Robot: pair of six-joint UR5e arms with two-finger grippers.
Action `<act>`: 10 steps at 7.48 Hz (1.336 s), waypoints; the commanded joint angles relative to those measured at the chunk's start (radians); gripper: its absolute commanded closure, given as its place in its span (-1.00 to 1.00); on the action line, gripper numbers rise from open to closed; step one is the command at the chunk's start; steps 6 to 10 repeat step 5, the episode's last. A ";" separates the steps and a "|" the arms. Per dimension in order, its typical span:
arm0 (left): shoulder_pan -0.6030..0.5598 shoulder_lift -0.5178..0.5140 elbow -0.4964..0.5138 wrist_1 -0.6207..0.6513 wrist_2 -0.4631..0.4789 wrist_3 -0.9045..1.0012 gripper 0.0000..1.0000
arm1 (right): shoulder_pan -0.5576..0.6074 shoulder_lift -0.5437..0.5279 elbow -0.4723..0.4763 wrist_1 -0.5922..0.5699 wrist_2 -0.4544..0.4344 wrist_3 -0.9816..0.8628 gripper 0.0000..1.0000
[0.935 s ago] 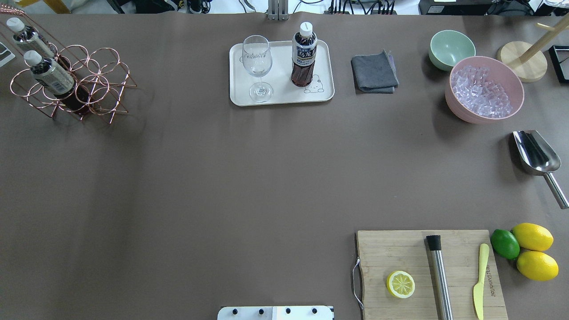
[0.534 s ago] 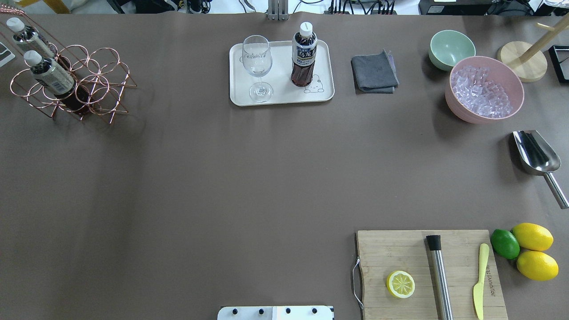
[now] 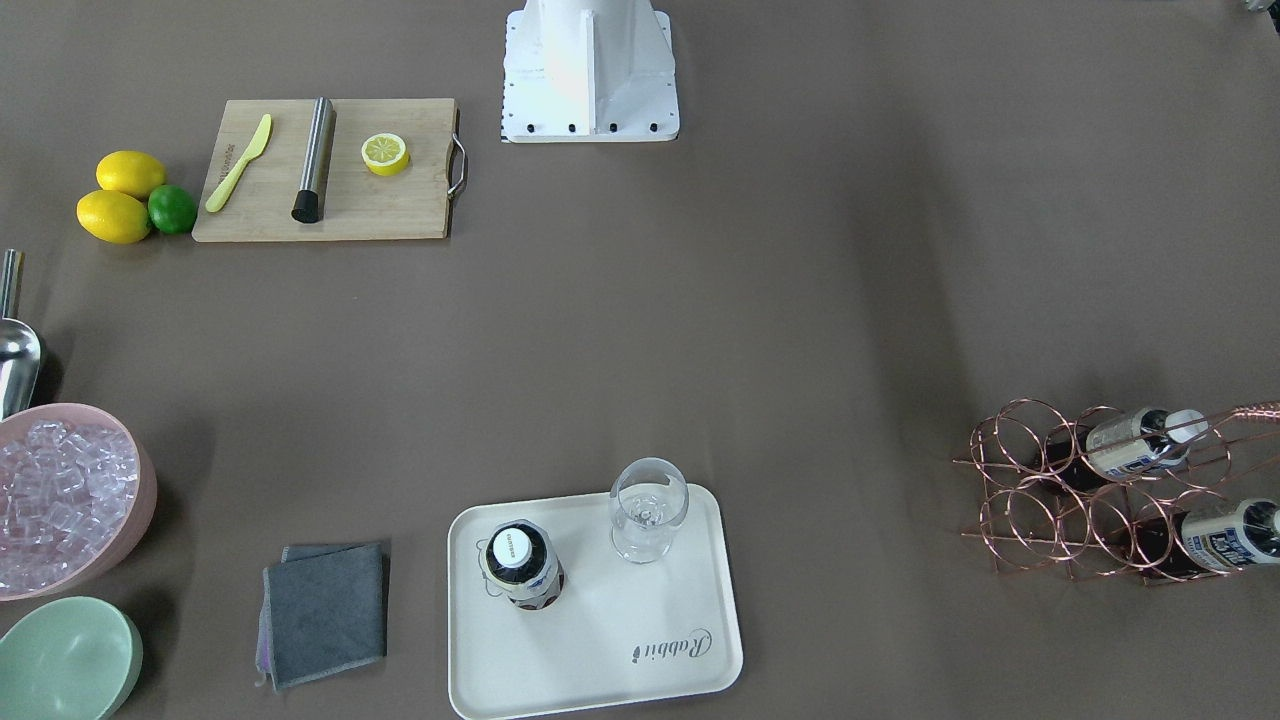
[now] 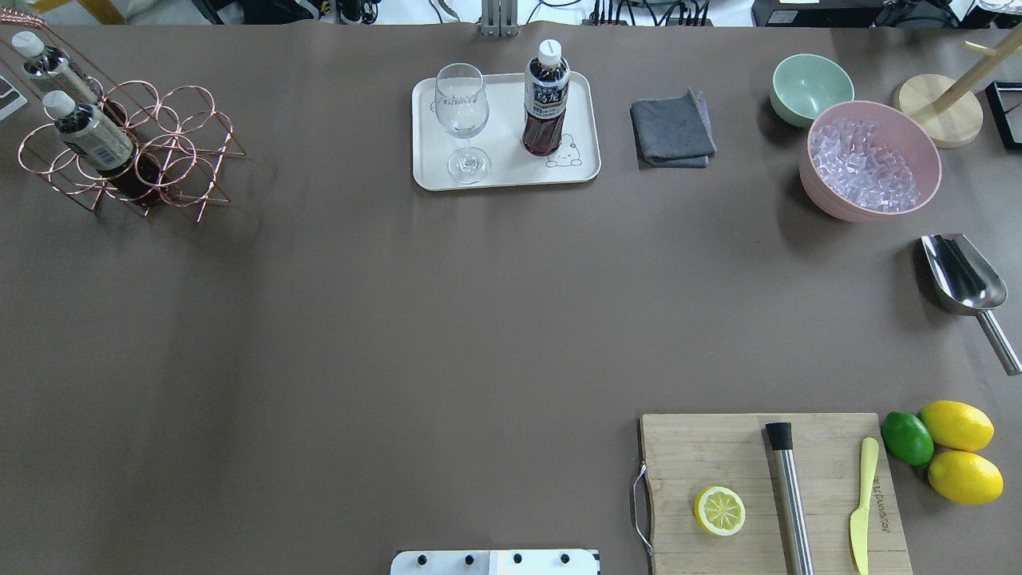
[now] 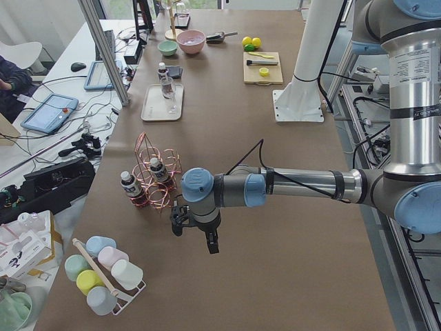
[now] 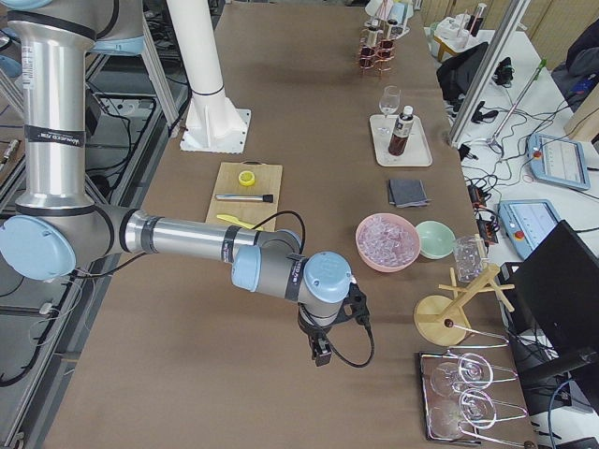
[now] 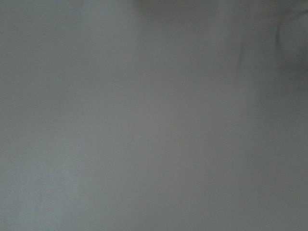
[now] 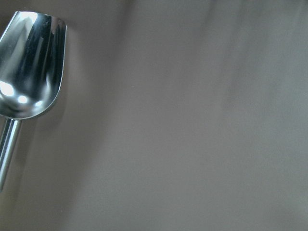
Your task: Take tea from basket to plate
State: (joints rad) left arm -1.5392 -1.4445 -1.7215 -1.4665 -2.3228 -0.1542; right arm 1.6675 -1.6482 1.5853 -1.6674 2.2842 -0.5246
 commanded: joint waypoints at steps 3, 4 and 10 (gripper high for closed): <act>0.020 -0.005 0.003 -0.002 0.000 -0.015 -0.95 | 0.000 0.001 -0.002 0.000 0.001 0.000 -1.00; 0.028 -0.014 0.005 0.000 0.005 -0.015 -0.95 | 0.000 0.002 -0.002 0.000 0.000 -0.002 -1.00; 0.037 -0.030 0.007 0.002 0.008 -0.016 -0.95 | 0.000 0.002 0.001 0.000 0.001 0.000 -1.00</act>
